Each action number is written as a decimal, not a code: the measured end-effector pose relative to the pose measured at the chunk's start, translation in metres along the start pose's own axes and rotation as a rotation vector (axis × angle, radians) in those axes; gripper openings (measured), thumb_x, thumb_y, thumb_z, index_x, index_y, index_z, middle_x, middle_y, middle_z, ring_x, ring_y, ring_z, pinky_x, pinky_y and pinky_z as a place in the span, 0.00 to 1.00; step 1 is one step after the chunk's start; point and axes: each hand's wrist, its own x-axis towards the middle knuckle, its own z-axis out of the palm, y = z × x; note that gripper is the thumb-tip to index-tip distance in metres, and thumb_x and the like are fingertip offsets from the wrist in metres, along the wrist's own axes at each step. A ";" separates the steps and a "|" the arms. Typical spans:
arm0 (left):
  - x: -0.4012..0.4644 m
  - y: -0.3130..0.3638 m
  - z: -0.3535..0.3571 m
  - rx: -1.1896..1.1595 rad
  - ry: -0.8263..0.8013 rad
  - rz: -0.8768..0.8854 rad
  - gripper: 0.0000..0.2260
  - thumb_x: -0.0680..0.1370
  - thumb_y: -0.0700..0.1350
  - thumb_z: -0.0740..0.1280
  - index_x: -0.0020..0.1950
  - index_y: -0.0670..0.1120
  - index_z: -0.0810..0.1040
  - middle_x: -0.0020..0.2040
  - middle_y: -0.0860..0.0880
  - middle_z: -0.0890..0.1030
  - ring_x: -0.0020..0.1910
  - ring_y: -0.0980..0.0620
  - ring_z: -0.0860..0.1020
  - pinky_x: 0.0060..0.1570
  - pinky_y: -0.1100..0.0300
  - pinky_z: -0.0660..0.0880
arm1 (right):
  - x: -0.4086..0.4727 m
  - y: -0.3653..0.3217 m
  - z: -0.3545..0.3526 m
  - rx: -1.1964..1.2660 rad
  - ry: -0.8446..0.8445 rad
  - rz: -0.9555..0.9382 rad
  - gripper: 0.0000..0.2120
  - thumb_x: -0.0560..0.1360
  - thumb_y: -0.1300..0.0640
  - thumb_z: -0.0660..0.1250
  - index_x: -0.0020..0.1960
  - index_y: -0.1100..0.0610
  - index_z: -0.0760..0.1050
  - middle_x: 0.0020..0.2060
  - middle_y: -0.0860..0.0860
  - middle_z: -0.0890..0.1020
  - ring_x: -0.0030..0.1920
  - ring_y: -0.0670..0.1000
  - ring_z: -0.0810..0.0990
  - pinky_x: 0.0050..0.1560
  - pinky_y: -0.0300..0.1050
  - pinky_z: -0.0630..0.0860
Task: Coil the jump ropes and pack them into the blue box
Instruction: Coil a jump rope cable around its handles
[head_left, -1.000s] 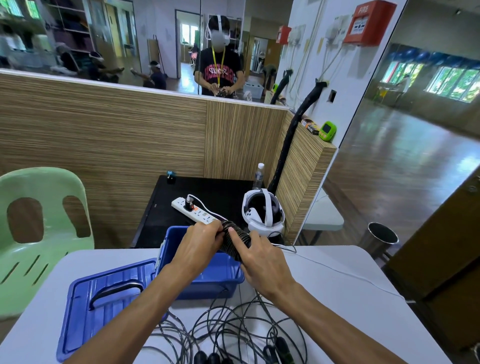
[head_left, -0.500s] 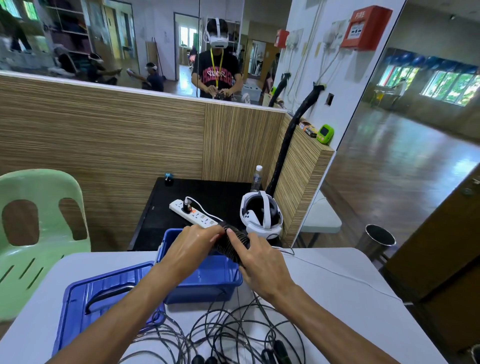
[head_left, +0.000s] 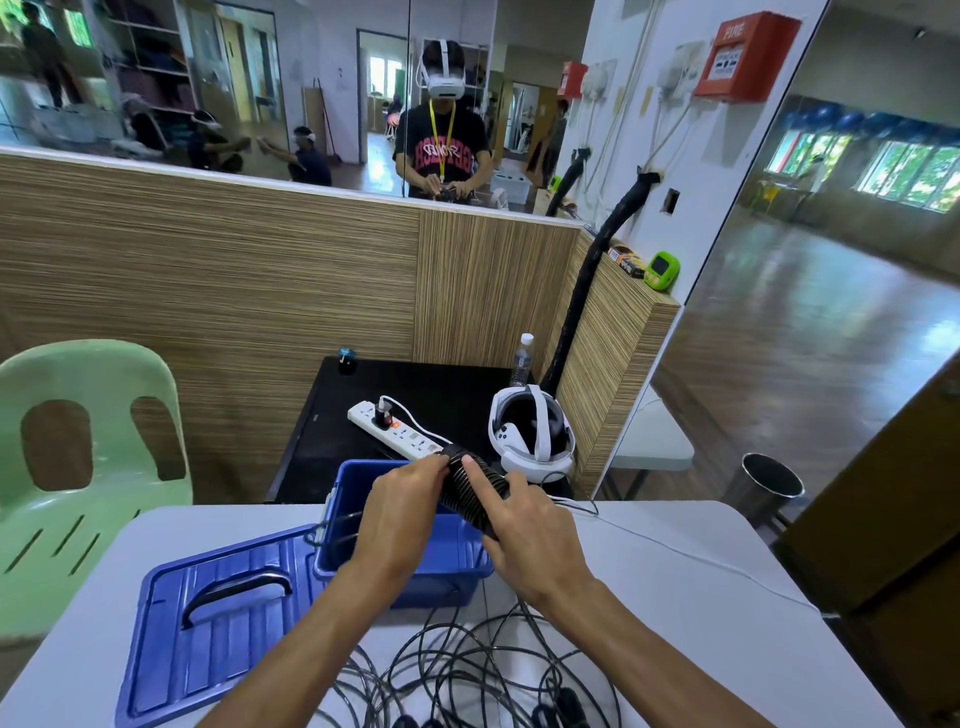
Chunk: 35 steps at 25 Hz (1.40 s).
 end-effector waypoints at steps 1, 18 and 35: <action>-0.001 0.004 0.000 0.041 -0.013 0.020 0.06 0.77 0.38 0.66 0.42 0.47 0.76 0.33 0.52 0.77 0.29 0.53 0.73 0.27 0.59 0.68 | 0.000 0.000 -0.003 0.010 -0.023 0.005 0.47 0.72 0.51 0.74 0.79 0.45 0.45 0.50 0.56 0.74 0.41 0.56 0.78 0.30 0.50 0.75; -0.028 -0.019 0.008 -0.122 -0.102 -0.417 0.20 0.79 0.63 0.55 0.34 0.52 0.72 0.28 0.52 0.76 0.27 0.54 0.74 0.28 0.58 0.65 | 0.003 0.006 -0.014 0.078 -0.090 0.082 0.42 0.79 0.47 0.64 0.77 0.39 0.34 0.52 0.57 0.71 0.40 0.58 0.80 0.33 0.49 0.71; -0.021 -0.063 -0.006 -1.006 -0.565 -0.565 0.29 0.63 0.73 0.68 0.28 0.49 0.64 0.27 0.50 0.59 0.27 0.54 0.58 0.33 0.62 0.70 | -0.008 0.005 -0.025 0.183 0.069 -0.066 0.45 0.76 0.48 0.68 0.79 0.39 0.38 0.48 0.54 0.72 0.32 0.53 0.76 0.29 0.51 0.78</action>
